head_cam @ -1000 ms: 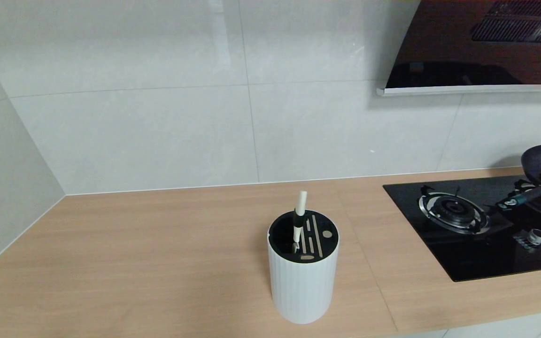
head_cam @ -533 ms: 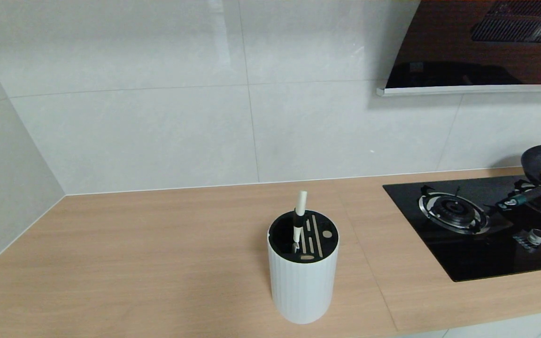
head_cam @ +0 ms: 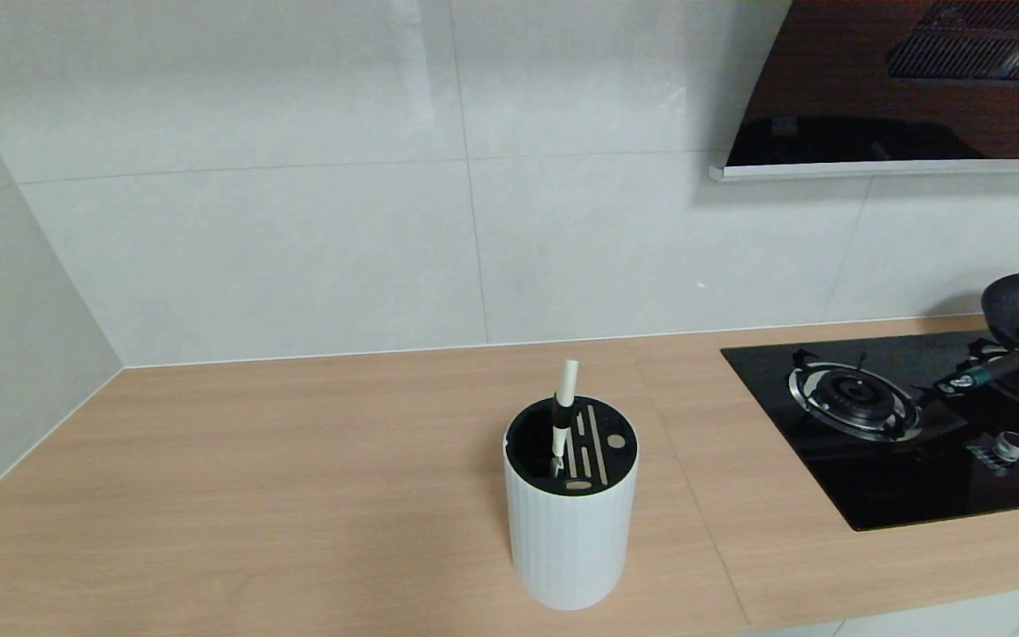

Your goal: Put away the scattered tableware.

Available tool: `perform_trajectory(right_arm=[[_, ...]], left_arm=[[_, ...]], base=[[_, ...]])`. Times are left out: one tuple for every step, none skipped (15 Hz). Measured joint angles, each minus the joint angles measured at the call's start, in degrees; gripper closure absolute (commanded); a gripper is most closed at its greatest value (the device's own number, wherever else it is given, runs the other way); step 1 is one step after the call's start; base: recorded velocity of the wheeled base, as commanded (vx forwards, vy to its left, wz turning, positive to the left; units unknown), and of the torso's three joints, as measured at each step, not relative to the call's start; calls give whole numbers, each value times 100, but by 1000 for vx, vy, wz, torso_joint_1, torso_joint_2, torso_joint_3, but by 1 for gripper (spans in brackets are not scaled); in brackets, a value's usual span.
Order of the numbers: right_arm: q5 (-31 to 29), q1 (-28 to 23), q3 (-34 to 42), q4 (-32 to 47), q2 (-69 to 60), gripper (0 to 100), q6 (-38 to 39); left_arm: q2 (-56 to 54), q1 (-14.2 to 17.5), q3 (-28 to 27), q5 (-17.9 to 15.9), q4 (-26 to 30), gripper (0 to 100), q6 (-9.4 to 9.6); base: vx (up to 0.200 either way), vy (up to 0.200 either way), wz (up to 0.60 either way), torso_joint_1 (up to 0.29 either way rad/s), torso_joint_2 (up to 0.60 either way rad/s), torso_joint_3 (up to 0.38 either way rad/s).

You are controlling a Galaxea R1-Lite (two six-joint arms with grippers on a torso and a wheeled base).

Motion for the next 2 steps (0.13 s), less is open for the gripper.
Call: perform_trajectory(right_arm=[[0,-1,-2,5,-2,0,2],[0,-1,-2,5,-5,0,0]], left_arm=[[0,0,0,0,0,0,0],[0,0,0,0,0,0,0]], base=[[0,0,0,0,0,0],[0,0,0,0,0,0]])
